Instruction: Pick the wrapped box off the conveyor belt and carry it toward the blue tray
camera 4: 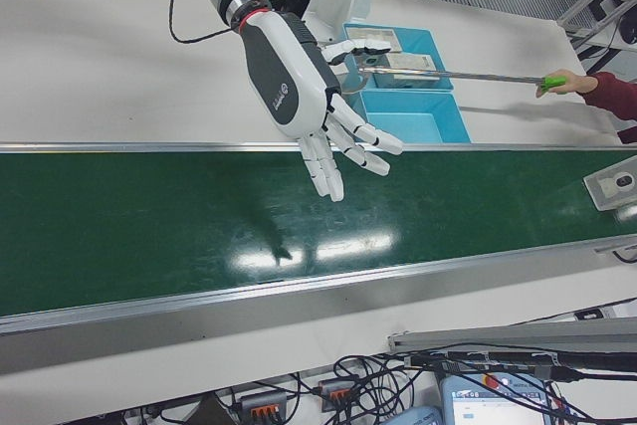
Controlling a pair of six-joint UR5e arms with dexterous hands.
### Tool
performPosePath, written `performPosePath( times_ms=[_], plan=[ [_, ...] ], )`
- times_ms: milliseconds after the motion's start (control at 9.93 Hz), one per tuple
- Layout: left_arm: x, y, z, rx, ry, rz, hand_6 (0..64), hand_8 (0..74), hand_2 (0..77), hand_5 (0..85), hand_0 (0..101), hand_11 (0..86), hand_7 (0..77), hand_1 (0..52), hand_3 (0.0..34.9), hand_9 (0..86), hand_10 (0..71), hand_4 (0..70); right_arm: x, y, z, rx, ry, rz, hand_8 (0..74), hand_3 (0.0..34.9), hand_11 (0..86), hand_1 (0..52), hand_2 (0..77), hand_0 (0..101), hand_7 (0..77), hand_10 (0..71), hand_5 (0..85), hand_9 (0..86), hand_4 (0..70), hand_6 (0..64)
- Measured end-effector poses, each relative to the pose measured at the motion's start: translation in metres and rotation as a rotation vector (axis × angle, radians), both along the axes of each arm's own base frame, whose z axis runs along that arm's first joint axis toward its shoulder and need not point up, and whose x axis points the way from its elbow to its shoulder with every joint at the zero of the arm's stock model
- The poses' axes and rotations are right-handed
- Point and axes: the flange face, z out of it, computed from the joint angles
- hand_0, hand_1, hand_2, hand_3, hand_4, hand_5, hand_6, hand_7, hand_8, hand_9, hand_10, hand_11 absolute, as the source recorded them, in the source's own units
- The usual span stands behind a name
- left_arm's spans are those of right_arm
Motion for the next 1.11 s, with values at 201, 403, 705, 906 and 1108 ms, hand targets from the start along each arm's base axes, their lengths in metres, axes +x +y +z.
performPosePath(
  times_ms=[201, 403, 705, 906, 1108],
  plan=[
    [0.0, 0.0, 0.0, 0.0, 0.0, 0.0, 0.0, 0.5, 1.1, 0.5, 0, 0.0, 0.5, 0.0, 0.0, 0.0, 0.0, 0.0, 0.0, 0.0, 0.0, -0.001, 0.001, 0.0, 0.0, 29.6, 7.1, 10.9, 16.4, 41, 16.9, 4.4, 18.0, 2.2, 6.0, 0.0],
    [0.0, 0.0, 0.0, 0.0, 0.0, 0.0, 0.0, 0.5, 1.1, 0.5, 0, 0.0, 0.5, 0.0, 0.0, 0.0, 0.5, 0.0, -0.002, 0.0, 0.0, 0.0, 0.001, -0.004, 0.0, 29.6, 7.1, 10.4, 17.5, 41, 17.5, 4.4, 18.0, 2.2, 6.0, 0.0],
    [0.0, 0.0, 0.0, 0.0, 0.0, 0.0, 0.0, 0.5, 1.1, 0.5, 0, 0.0, 0.5, 0.0, 0.0, 0.0, 0.5, 0.0, -0.005, 0.001, -0.001, 0.006, 0.003, -0.009, 0.0, 29.5, 7.1, 12.5, 17.5, 42, 17.5, 4.4, 18.5, 2.2, 6.0, 0.0],
    [0.0, 0.0, 0.0, 0.0, 0.0, 0.0, 0.0, 0.5, 0.5, 0.5, 0, 0.0, 0.5, 0.0, 0.0, 0.0, 0.5, 0.0, -0.014, 0.004, 0.001, 0.003, 0.009, -0.024, 0.0, 29.7, 6.5, 12.5, 17.5, 44, 17.5, 4.4, 16.9, 2.2, 7.1, 0.0],
    [0.0, 0.0, 0.0, 0.0, 0.0, 0.0, 0.0, 0.0, 1.1, 0.5, 0, 0.0, 0.5, 0.0, 0.0, 0.5, 0.0, 0.0, -0.026, 0.0, 0.01, -0.017, 0.026, -0.036, 0.0, 29.7, 6.0, 11.5, 11.4, 44, 14.7, 2.7, 15.8, 2.2, 7.1, 0.0]
  ],
)
